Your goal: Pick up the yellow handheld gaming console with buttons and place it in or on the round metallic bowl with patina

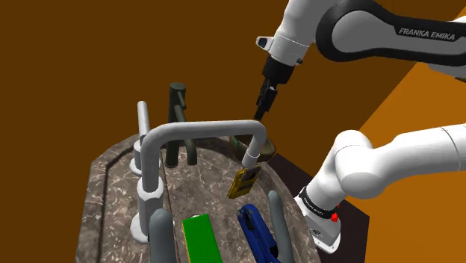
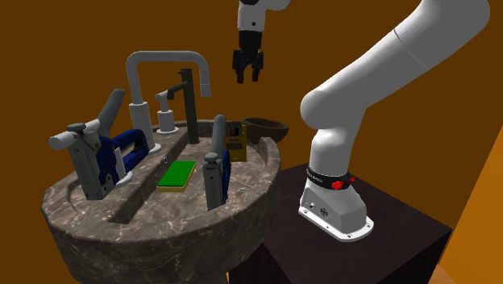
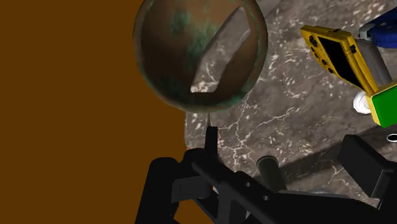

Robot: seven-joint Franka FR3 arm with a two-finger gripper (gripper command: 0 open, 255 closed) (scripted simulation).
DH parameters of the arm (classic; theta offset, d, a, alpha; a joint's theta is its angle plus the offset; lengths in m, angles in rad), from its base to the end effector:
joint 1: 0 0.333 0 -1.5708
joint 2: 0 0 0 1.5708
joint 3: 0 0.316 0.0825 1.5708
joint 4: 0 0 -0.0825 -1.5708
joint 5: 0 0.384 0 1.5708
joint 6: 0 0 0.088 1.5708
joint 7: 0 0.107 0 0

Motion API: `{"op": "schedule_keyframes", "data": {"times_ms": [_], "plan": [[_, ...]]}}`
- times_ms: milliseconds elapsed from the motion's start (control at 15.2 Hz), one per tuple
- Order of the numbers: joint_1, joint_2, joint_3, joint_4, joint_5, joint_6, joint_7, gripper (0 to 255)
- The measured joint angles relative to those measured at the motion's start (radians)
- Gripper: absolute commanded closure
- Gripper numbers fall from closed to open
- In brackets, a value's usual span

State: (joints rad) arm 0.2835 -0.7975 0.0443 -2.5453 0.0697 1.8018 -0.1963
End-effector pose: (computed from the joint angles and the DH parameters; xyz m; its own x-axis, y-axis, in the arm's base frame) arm 0.2985 0.1096 0.5240 0.8776 0.4757 0.0596 0.4777 -0.8781 -0.0258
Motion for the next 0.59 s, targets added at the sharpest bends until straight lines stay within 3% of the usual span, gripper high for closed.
{"op": "schedule_keyframes", "data": {"times_ms": [594], "plan": [[0.222, -0.029, 0.077, -0.199, 0.049, 0.174, -0.229, 0]]}}
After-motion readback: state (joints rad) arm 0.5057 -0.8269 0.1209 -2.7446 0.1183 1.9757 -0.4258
